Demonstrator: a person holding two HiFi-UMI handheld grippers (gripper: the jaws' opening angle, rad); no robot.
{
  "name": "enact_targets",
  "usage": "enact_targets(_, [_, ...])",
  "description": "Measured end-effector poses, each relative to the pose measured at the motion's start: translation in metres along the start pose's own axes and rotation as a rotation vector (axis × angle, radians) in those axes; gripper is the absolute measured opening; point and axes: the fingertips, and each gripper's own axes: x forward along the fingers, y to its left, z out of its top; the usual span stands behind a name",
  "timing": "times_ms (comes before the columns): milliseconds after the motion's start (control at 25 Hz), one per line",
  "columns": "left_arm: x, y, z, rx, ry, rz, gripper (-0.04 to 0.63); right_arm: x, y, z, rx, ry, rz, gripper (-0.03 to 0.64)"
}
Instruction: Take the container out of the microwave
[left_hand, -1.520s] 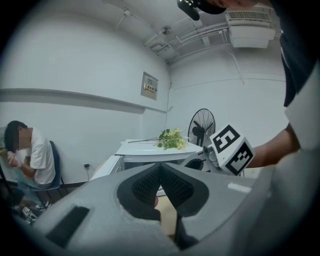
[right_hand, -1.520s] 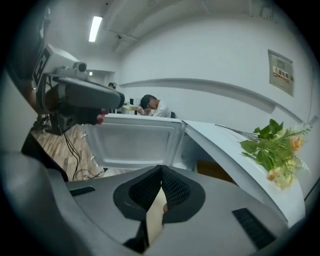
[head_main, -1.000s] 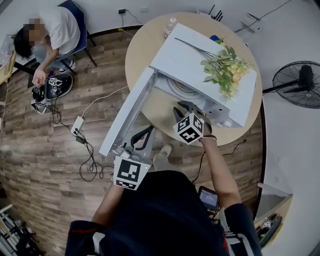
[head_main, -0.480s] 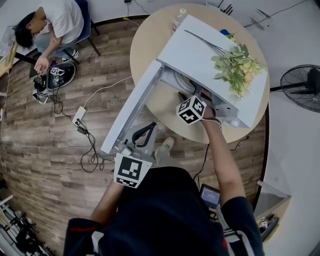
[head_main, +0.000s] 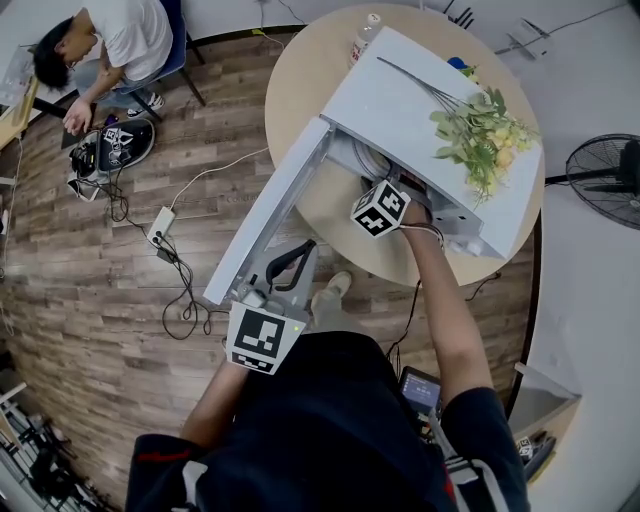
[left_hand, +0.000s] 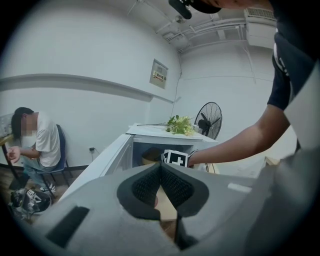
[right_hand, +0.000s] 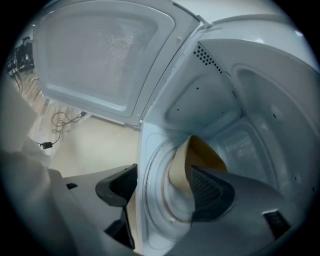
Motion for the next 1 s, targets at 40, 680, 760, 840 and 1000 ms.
enact_targets(40, [-0.001,-0.001,0.000,0.004,0.002,0.001,0.014,0.001,0.001,0.000,-0.009,0.007,0.002,0.288])
enact_targets(680, [-0.002,-0.009,-0.008,0.034,0.025,-0.005,0.014,0.005,0.007,-0.001,-0.075,0.059,0.017,0.288])
enact_targets(760, [-0.002,-0.008,-0.007,0.042,0.022,-0.005,0.014,0.002,0.009,0.001,-0.072,0.055,0.018,0.288])
enact_targets(840, [-0.003,-0.008,-0.007,0.040,0.023,-0.002,0.014,-0.001,0.011,0.003,-0.061,0.052,0.024,0.288])
enact_targets(1000, [-0.004,-0.011,-0.006,0.053,0.015,-0.010,0.014,-0.008,0.014,0.005,-0.046,0.057,0.032,0.271])
